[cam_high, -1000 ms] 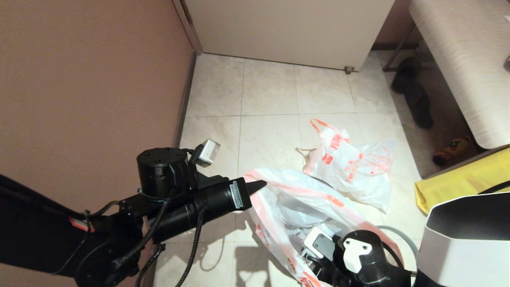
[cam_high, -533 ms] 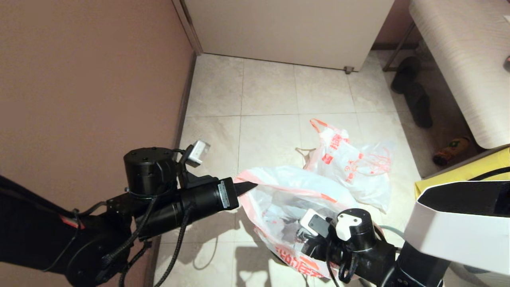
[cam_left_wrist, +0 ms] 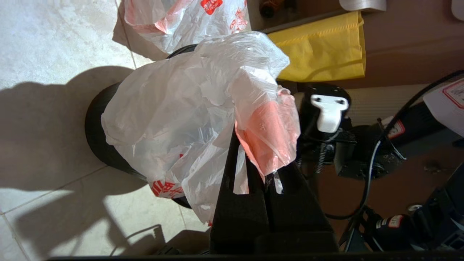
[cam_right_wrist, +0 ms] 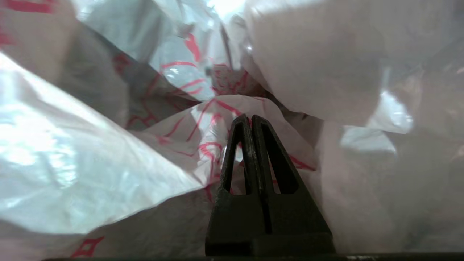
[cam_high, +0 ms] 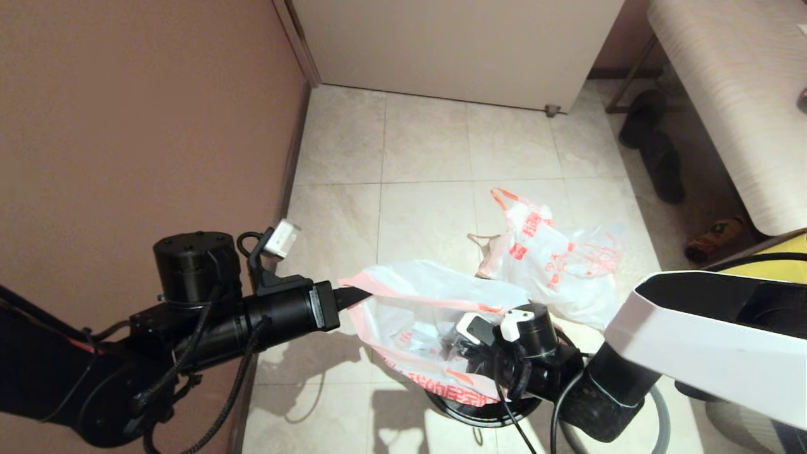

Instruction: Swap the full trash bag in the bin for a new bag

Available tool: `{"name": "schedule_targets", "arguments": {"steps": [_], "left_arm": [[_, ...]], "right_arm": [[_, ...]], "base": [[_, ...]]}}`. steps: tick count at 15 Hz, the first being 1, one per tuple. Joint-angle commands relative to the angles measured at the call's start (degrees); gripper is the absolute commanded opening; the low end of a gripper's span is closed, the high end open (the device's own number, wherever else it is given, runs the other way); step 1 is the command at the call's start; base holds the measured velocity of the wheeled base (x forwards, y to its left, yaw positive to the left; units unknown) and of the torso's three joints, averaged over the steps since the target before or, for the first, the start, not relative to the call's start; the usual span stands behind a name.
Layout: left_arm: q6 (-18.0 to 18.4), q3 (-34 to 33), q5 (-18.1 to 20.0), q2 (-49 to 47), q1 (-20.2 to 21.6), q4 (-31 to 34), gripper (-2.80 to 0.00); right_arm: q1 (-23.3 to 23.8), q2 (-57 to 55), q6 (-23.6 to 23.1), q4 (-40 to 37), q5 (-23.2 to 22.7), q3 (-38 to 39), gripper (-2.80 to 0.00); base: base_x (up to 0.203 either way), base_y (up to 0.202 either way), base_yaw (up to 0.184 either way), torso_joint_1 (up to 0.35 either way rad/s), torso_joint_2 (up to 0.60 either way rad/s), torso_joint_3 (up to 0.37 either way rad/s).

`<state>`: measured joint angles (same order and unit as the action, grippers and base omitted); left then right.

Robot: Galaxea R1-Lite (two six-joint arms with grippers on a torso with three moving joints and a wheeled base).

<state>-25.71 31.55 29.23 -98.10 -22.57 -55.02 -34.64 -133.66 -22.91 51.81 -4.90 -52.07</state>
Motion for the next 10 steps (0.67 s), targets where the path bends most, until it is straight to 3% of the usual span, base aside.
{"name": "schedule_targets", "arguments": {"steps": [1,4,6,10], "left_arm": [[0.0,0.4,-0.3,0.1,-0.5,-0.3,-2.80],[0.0,2.6,-3.0,-1.0,-2.5,-0.2,-2.80],[0.1,5.9,-7.9,-3.8,-7.2,0.1,-2.80],[5.4,8.4,-14.5,-9.0,-16.3,2.0,-2.80]], "right_arm": [[0.6,-1.5,-0.5,-3.8,0.2,-3.7,-2.80],[0.7,-2.1,-2.0,-16.3,2.7,-9.7,-2.80],[1.0,-2.0,-2.5,-24.5,4.5,-14.8,-2.80],[1.1,-2.6,-2.6,-38.2,8.1,-23.1,-2.80]], "base": [[0.000,0.000,0.000,0.000,0.00,0.000],[0.000,0.000,0.000,0.000,0.00,0.000],[0.000,0.000,0.000,0.000,0.00,0.000],[0.000,0.000,0.000,0.000,0.00,0.000]]}}
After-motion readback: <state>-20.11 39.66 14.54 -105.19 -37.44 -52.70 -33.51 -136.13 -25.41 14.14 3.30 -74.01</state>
